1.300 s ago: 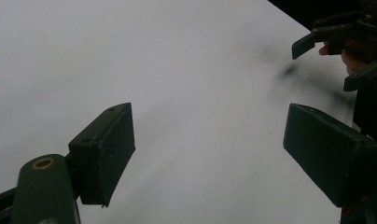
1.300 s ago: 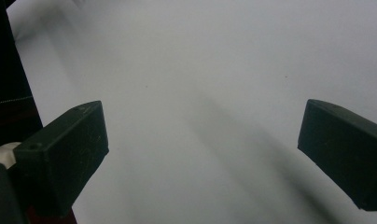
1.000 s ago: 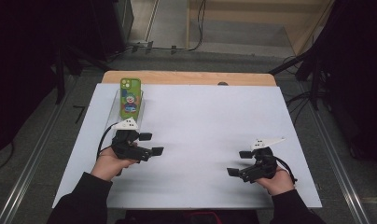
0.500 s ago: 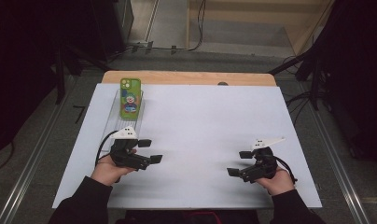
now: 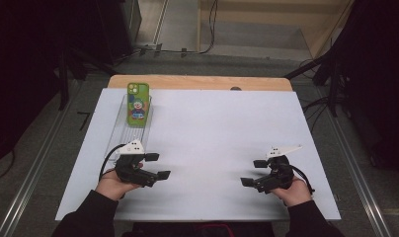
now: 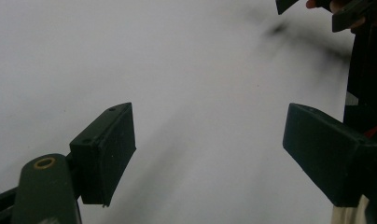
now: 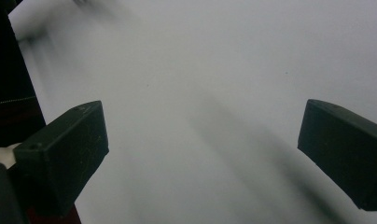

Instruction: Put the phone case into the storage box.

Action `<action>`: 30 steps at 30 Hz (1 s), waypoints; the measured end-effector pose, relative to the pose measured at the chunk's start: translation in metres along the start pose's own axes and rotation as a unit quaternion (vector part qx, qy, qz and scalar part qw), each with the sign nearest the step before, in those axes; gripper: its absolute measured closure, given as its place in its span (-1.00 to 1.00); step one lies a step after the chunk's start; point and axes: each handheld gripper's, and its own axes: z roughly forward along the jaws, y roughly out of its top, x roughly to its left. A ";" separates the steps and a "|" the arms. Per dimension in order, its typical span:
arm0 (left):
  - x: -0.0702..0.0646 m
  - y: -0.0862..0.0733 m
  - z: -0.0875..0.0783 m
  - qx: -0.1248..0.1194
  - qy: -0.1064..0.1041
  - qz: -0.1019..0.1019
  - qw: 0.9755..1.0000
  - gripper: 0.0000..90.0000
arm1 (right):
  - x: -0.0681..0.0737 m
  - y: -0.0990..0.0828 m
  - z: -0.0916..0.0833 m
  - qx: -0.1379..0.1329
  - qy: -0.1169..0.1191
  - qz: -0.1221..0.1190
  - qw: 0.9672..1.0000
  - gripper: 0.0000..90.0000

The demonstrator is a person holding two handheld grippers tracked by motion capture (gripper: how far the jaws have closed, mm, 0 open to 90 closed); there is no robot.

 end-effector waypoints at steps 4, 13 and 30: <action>-0.002 -0.005 -0.001 0.001 0.000 -0.002 1.000 -0.61 | 0.000 0.000 0.000 -0.001 0.000 -0.001 1.000 -0.99; -0.005 -0.013 -0.004 -0.005 0.006 0.009 1.000 -0.61 | 0.000 0.000 0.000 0.000 0.000 0.000 1.000 -0.99; -0.009 -0.019 -0.006 -0.002 -0.009 0.004 1.000 -0.61 | -0.001 -0.001 0.000 -0.001 -0.001 -0.001 1.000 -0.99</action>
